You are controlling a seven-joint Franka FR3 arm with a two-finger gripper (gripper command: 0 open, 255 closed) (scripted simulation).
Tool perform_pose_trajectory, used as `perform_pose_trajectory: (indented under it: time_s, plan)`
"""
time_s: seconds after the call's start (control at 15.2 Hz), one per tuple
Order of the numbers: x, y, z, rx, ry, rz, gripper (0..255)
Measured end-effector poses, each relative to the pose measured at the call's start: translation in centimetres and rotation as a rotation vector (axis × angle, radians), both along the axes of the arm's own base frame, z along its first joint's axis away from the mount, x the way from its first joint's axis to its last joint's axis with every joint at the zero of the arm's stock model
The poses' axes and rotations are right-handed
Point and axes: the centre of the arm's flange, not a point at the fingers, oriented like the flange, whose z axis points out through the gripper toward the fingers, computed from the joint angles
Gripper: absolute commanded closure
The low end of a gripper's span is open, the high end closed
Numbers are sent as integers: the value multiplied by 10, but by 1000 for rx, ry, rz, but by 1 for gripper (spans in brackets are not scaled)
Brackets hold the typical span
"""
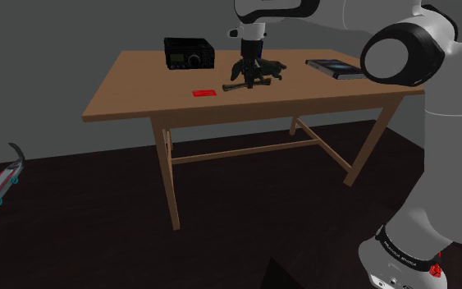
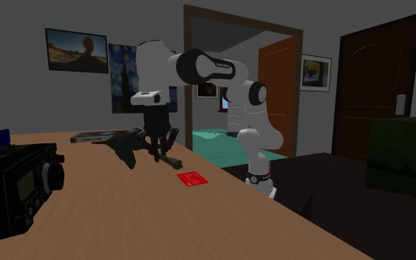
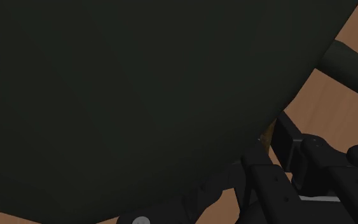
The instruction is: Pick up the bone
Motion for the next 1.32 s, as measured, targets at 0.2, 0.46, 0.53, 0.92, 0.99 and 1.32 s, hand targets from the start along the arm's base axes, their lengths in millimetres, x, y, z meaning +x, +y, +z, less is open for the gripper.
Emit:
perform_pose_trajectory:
  time_s: [0.2, 0.46, 0.53, 0.92, 0.99, 1.32]
  plan:
    - [0, 0, 0, 1, 0, 1, 255]
    - [-1, 0, 7, 0, 5, 0, 255]
    - [-1, 0, 13, 0, 5, 0, 255]
    - [-1, 0, 44, 0, 5, 0, 255]
    - [-1, 1, 49, 0, 5, 0, 255]
    - [0, 1, 73, 0, 6, 0, 255]
